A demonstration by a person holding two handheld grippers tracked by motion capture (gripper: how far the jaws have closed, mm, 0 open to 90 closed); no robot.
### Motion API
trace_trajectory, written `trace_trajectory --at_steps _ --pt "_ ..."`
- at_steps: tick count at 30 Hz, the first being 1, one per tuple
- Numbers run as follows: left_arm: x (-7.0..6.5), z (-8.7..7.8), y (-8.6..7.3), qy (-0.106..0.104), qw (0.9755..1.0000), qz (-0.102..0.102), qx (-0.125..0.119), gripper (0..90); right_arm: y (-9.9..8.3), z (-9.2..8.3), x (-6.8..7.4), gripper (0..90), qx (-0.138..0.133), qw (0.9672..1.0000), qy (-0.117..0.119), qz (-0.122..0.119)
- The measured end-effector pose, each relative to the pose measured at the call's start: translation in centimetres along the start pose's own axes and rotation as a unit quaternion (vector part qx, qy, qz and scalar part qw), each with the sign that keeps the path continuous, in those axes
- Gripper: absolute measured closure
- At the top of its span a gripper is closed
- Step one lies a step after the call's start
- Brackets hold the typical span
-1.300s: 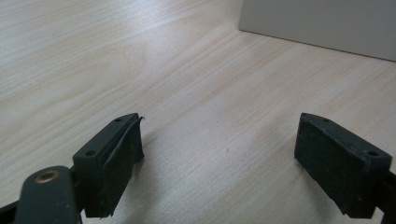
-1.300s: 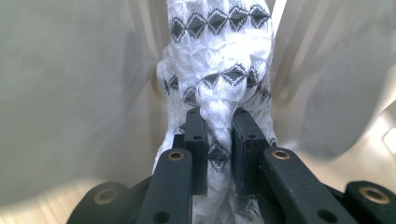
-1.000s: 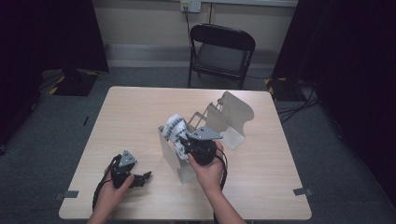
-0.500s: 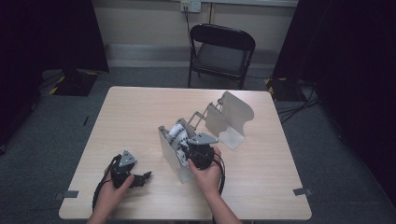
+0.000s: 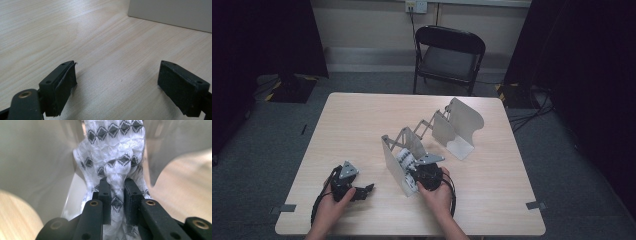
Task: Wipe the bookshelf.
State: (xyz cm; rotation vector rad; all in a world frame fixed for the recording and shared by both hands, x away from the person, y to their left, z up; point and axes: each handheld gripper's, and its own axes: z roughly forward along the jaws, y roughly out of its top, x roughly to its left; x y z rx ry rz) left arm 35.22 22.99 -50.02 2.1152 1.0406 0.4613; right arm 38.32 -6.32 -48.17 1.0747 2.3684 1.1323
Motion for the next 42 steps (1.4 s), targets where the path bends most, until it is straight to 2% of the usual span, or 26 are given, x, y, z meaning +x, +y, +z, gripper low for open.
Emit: trace_trajectory --at_steps 6,10,14,17,23,27,30,42 --pt "0.0 0.0 0.0 0.0 1.0 0.0 0.0 14.8 -0.8 -0.7 -0.2 78.8 0.004 0.9999 0.014 -0.002" --pt "0.0 0.0 0.0 0.0 1.0 0.0 0.0 14.8 -0.1 -2.1 -0.1 78.8 -0.013 0.9996 0.023 -0.003" --pt "0.0 0.0 0.0 0.0 1.0 0.0 0.0 14.8 1.5 -3.7 0.1 78.8 -0.041 0.9986 0.034 -0.005" --pt "0.0 0.0 0.0 0.0 1.0 0.0 0.0 14.8 3.4 -5.4 0.4 78.8 -0.069 0.9966 0.044 -0.008" --pt "0.0 0.0 0.0 0.0 1.0 0.0 0.0 14.8 6.7 -7.7 1.1 78.6 -0.101 0.9931 0.055 -0.023" --pt "0.0 0.0 0.0 0.0 1.0 0.0 0.0 14.8 7.5 -7.4 1.9 78.5 -0.1 0.9925 0.065 -0.027" --pt "0.0 0.0 0.0 -0.001 1.0 -0.001 -0.001 14.8 7.3 -6.8 2.3 78.5 -0.094 0.9927 0.067 -0.034" --pt "0.0 0.0 0.0 0.0 1.0 0.0 0.0 14.8 4.4 -3.7 2.0 78.5 -0.057 0.9945 0.087 -0.01"
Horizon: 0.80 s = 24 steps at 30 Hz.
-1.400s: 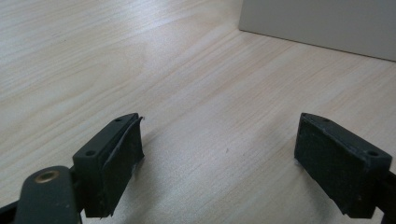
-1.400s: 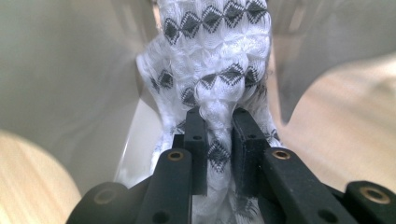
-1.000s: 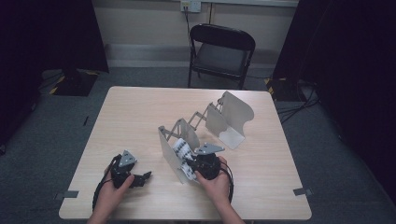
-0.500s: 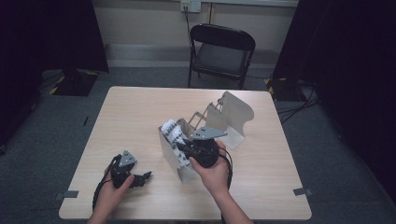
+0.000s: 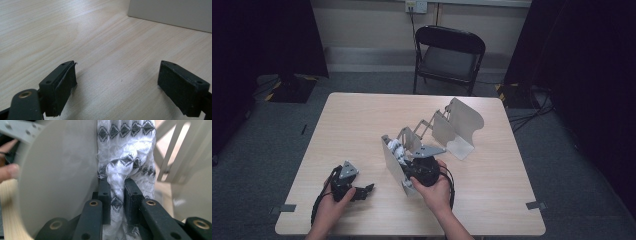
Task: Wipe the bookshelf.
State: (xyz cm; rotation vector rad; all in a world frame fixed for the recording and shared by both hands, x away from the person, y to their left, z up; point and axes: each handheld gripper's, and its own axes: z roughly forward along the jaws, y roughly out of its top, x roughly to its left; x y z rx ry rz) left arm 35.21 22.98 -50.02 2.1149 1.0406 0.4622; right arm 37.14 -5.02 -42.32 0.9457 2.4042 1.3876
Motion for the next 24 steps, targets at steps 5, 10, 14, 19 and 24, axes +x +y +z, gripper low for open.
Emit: trace_trajectory --at_steps 5,10,14,19,24 --pt "0.0 0.0 0.0 0.0 1.0 0.0 0.0 14.8 -1.9 1.0 -0.2 78.4 0.023 0.9997 0.003 0.009" --pt "0.0 0.0 0.0 0.0 1.0 -0.001 -0.001 14.8 -3.3 1.8 -0.5 78.4 0.044 0.9989 0.004 0.013" --pt "-0.1 0.0 0.0 0.001 1.0 -0.003 -0.002 14.9 -4.0 2.0 -0.5 78.4 0.057 0.9984 0.003 0.005" --pt "-0.1 0.0 0.0 0.0 1.0 -0.005 -0.002 14.9 -4.2 1.6 -0.6 78.3 0.06 0.9982 0.004 0.005" --pt "-0.1 0.0 0.0 0.0 1.0 -0.005 -0.002 14.8 -2.8 -0.3 -0.9 78.3 0.04 0.9992 0.001 0.003"
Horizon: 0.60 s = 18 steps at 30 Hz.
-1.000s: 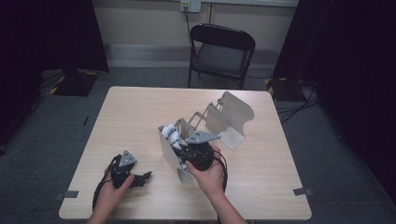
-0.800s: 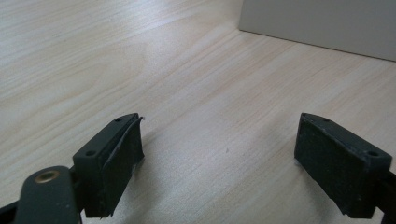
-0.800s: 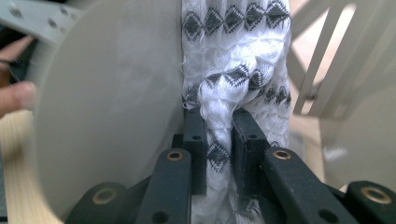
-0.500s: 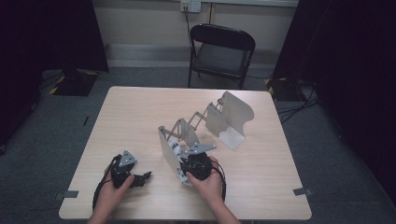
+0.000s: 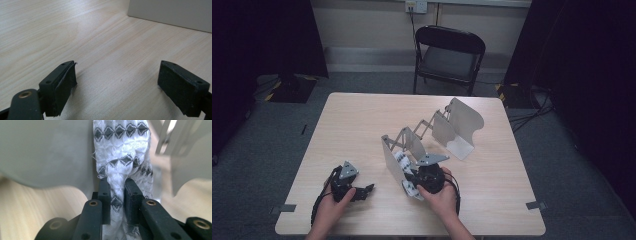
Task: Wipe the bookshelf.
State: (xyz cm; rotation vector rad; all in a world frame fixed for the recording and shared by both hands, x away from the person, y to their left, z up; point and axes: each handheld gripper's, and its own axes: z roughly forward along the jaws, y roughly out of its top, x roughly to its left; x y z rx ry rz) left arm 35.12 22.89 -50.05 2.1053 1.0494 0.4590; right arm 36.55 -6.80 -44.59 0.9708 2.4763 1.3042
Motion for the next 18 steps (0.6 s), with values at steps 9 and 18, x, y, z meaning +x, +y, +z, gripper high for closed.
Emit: trace_trajectory --at_steps 9,18 --pt "0.0 0.0 0.0 0.0 1.0 0.0 0.0 14.7 3.0 -4.3 0.4 78.2 -0.045 0.9988 -0.006 -0.018" --pt "0.0 0.0 0.0 0.001 1.0 0.002 0.0 14.7 5.4 -6.0 1.2 78.2 -0.056 0.9973 -0.02 -0.041"
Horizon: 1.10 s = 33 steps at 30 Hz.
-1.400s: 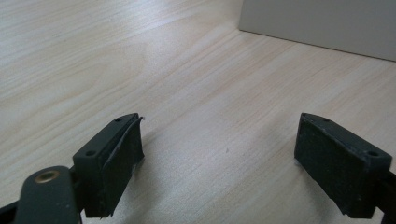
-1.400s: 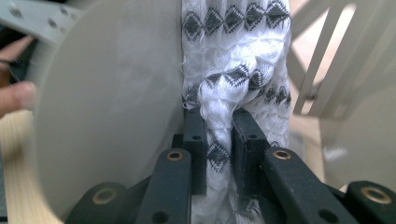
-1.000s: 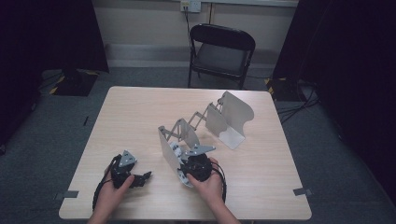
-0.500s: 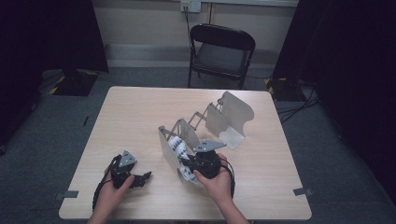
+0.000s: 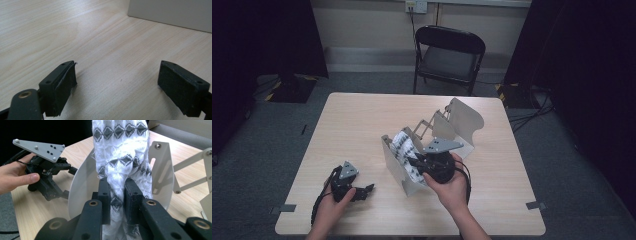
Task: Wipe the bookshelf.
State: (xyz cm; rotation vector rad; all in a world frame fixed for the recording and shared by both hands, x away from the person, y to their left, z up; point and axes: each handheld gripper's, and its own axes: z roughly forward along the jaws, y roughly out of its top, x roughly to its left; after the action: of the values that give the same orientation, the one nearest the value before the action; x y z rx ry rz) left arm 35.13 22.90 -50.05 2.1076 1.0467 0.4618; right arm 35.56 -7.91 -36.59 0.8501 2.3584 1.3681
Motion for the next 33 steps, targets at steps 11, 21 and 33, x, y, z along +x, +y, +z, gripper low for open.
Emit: trace_trajectory --at_steps 11,21,33 --pt "0.0 0.0 0.0 0.0 1.0 0.0 0.0 14.7 -0.8 1.3 0.9 78.2 0.005 0.9998 0.016 0.012" --pt "0.0 0.0 0.0 0.0 1.0 0.0 0.0 14.7 -3.0 3.0 0.7 78.2 0.02 0.9987 0.03 0.035" --pt "0.0 0.0 0.0 0.0 1.0 0.0 0.0 14.7 -5.6 5.2 0.7 78.2 0.047 0.9968 0.033 0.055"
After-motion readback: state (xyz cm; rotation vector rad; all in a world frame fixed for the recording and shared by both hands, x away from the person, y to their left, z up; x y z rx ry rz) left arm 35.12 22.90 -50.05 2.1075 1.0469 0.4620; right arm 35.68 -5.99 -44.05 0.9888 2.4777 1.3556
